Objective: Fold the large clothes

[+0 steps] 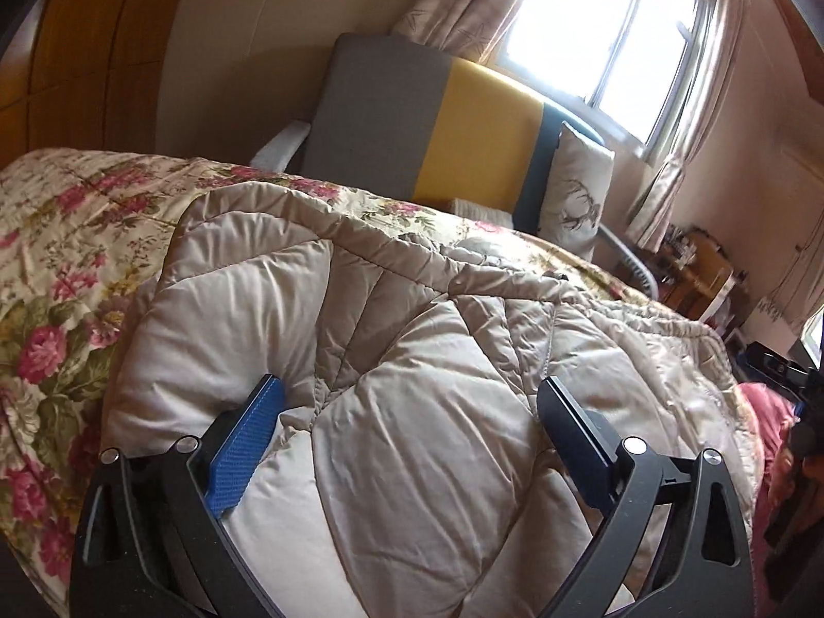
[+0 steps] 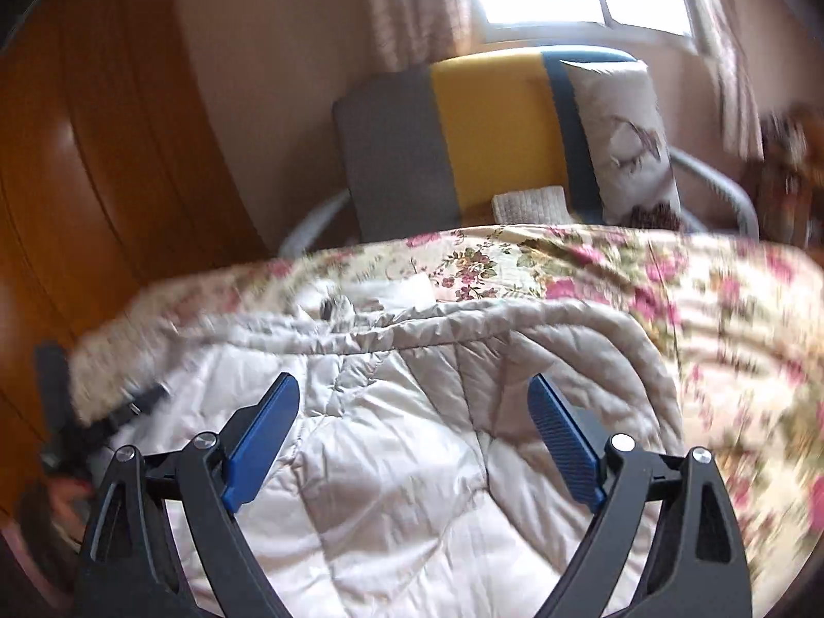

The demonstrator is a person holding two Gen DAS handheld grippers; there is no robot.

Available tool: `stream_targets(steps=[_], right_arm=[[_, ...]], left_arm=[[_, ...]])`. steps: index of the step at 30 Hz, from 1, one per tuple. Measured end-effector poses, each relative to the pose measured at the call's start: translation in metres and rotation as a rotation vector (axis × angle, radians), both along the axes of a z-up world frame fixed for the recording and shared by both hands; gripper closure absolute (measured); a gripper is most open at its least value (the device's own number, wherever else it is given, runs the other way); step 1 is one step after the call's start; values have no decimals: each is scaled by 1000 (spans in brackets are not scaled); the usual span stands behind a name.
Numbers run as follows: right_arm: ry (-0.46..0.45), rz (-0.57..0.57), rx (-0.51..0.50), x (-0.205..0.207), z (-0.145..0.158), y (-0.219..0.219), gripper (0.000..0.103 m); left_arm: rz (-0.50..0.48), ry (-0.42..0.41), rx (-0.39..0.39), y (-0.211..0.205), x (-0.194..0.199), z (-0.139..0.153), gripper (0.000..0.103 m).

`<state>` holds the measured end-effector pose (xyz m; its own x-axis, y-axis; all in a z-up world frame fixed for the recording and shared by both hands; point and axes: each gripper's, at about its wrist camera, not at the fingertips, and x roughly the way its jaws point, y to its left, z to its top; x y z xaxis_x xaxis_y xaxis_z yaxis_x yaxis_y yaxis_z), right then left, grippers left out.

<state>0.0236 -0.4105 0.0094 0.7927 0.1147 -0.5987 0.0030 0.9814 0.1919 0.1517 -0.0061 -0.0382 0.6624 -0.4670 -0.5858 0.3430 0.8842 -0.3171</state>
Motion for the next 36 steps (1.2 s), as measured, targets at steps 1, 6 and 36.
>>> stream_targets(steps=[1, 6, 36], right_arm=[[24, 9, -65, 16, -7, 6, 10], [168, -44, -331, 68, -47, 15, 8], [188, -217, -91, 87, -80, -42, 2]], left_arm=[[3, 5, 9, -1, 1, 2, 6], [16, 39, 16, 0, 2, 7, 6], [-117, 66, 279, -100, 87, -25, 33]])
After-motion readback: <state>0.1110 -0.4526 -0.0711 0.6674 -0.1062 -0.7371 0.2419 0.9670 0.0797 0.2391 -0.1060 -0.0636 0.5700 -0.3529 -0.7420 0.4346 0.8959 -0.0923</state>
